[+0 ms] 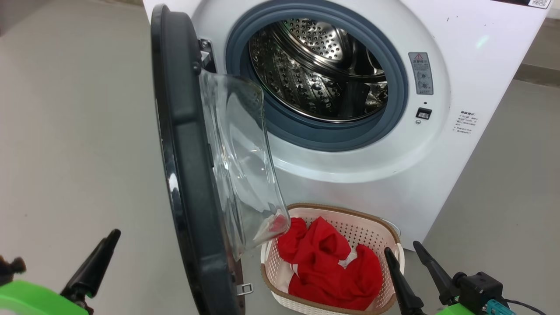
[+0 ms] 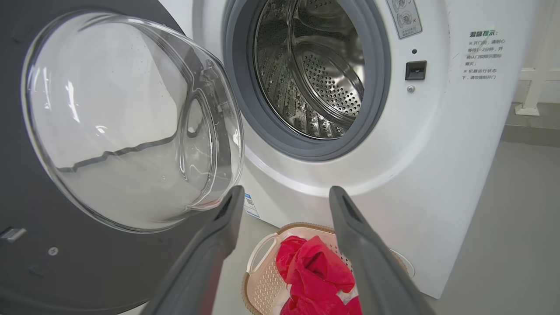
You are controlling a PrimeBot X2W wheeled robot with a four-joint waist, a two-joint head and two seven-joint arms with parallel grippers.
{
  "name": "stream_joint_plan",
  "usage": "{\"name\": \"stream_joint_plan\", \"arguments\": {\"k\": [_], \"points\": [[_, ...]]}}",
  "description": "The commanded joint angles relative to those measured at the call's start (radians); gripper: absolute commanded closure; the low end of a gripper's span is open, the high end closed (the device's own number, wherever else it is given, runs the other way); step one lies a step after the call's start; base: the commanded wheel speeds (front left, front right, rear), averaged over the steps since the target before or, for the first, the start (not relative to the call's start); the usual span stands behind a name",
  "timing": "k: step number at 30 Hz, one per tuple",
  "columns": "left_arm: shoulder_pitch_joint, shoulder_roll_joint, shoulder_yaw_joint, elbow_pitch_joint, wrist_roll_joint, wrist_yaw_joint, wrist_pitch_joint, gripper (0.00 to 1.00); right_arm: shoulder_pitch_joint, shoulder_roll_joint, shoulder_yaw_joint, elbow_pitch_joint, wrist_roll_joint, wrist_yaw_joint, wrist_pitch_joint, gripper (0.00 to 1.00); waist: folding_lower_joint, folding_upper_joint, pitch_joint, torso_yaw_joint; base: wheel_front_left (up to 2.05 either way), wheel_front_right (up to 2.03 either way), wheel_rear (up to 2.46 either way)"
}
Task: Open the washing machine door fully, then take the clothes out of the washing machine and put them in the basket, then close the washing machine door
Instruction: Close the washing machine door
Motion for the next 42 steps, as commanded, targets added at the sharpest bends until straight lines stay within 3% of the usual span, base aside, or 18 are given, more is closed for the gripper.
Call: {"name": "stream_joint_plan", "arguments": {"k": [1,2,5,10,18,24,31,42], "points": [[-0.014,0.023,0.038,-0.005,-0.013,-0.007,-0.038,0.13,-0.033,-0.003,0.031,-0.021,0.002,0.006,-0.006,0.00,-0.0001,0.0000,0.002,0.001,0.00,0.00,0.00],[-0.014,0.023,0.038,-0.005,-0.013,-0.007,-0.038,0.13,-0.033,-0.003,0.031,-0.021,0.002,0.006,-0.006,0.00,-0.0001,0.0000,0.002,0.001,0.00,0.00,0.00],[0.007,0.015,0.032,0.016,-0.015,-0.007,-0.092,0.00,-0.040,-0.003,0.037,-0.018,0.001,0.006,-0.006,0.00,-0.0001,0.0000,0.004,0.002,0.00,0.00,0.00],[0.041,0.005,0.013,0.058,-0.003,-0.007,-0.181,0.00,-0.044,-0.003,0.042,-0.014,0.001,0.006,-0.006,0.00,-0.0001,0.0000,0.002,0.001,0.00,0.00,0.00],[0.077,-0.008,-0.102,0.162,0.123,-0.007,-0.336,0.00,-0.042,-0.003,0.043,-0.012,0.002,0.006,-0.006,0.00,-0.0001,0.0000,0.002,-0.002,0.00,0.00,0.00],[0.073,-0.049,-0.133,0.220,0.219,-0.007,-0.381,0.00,-0.042,-0.003,0.037,-0.012,-0.001,0.006,-0.006,0.00,-0.0001,0.0000,0.001,-0.001,0.00,0.00,0.00],[0.093,-0.155,0.022,0.220,0.495,-0.007,-0.383,0.00,-0.045,-0.003,0.028,-0.013,-0.002,0.006,-0.006,0.00,-0.0001,0.0000,-0.002,-0.001,0.00,0.00,0.00],[0.155,-0.316,0.213,0.104,0.978,-0.007,-0.383,0.00,-0.045,-0.003,0.001,-0.026,0.003,0.006,-0.006,0.00,-0.0001,0.0000,-0.008,-0.005,0.00,0.00,0.00]]}}
